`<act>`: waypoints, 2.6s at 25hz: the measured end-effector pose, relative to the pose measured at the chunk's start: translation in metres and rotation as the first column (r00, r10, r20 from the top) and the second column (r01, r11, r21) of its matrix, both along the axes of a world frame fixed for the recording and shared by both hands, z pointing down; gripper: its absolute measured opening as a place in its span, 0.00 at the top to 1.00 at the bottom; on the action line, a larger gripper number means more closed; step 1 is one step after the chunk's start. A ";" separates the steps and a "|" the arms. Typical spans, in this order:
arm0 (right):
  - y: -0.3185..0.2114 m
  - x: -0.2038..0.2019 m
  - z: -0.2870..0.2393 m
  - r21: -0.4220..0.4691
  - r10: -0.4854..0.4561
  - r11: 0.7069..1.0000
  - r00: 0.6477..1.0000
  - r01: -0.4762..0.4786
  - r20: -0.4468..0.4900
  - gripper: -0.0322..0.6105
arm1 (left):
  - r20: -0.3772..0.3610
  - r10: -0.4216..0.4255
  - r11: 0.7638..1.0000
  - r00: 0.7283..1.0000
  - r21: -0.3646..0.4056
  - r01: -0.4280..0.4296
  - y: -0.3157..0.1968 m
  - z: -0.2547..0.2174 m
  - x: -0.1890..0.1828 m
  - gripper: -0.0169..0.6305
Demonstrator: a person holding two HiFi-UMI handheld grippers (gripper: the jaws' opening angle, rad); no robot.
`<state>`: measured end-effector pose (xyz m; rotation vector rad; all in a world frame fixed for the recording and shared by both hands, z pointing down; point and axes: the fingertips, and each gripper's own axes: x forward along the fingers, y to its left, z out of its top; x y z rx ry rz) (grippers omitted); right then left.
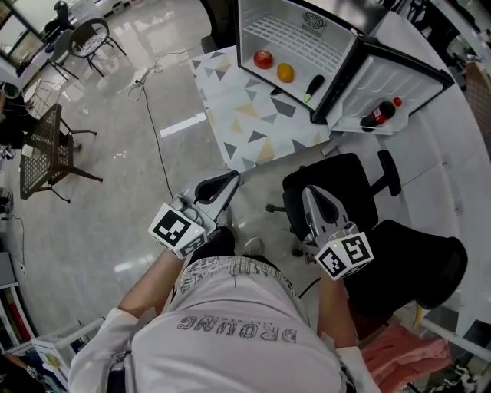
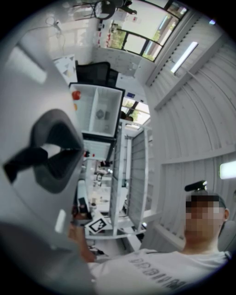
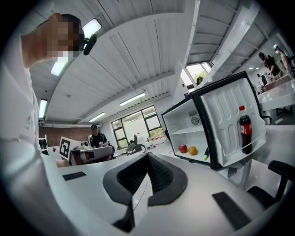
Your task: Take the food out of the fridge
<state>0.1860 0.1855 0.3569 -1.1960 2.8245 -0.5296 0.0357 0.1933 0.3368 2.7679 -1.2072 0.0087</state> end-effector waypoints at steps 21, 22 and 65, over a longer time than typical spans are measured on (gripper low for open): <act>-0.104 -0.042 0.021 -0.034 0.026 0.999 0.999 -0.027 -0.039 0.96 | -0.022 0.041 0.998 0.999 -0.038 -0.042 -0.111 0.024 -0.037 0.96; -0.110 -0.045 0.023 -0.036 0.028 0.999 0.999 -0.030 -0.041 0.96 | -0.023 0.045 0.998 0.999 -0.039 -0.046 -0.117 0.025 -0.041 0.96; -0.349 -0.134 0.065 -0.065 0.245 0.965 0.961 -0.254 -0.128 0.96 | -0.025 0.187 0.974 0.982 -0.125 -0.189 -0.340 0.065 -0.135 0.96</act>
